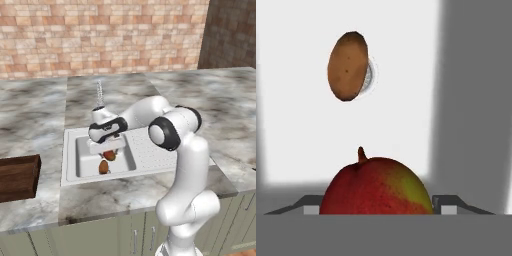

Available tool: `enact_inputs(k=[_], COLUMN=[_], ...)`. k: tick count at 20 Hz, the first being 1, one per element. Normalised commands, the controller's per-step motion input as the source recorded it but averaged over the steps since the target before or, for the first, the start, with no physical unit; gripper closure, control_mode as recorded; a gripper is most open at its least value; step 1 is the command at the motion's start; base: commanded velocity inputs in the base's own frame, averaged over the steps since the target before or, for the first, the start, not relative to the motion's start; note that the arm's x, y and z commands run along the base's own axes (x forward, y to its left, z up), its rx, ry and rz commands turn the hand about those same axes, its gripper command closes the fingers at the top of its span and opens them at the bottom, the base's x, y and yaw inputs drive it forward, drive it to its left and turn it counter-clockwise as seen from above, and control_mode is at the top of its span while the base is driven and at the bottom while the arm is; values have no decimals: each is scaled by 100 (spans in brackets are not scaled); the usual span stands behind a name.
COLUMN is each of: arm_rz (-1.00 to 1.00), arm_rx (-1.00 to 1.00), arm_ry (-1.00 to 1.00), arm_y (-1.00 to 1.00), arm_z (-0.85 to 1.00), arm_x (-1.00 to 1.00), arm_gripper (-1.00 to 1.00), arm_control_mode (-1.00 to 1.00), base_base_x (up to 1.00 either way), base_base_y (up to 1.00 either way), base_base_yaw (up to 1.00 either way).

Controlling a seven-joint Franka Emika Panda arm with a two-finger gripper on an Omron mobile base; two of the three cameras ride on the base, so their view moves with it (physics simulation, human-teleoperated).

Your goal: Pick up all produce items and place them in the sink. Turn on the sink faucet to wash them. Then turn the sink off and put them in the tray.

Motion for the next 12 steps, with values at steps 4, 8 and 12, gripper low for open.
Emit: enact_inputs(k=[4,8,12], arm_rz=[-6,-6,-5], arm_rx=[0,0,0], arm_ry=[0,0,0], arm_y=[10,6,0], arm_z=[-30,-30,-32], arm_x=[12,13,14], arm_gripper=[100,100,100], arm_control_mode=[-100,-100,-100], base_base_x=[0,0,0], base_base_y=[0,0,0], base_base_yaw=[0,0,0])
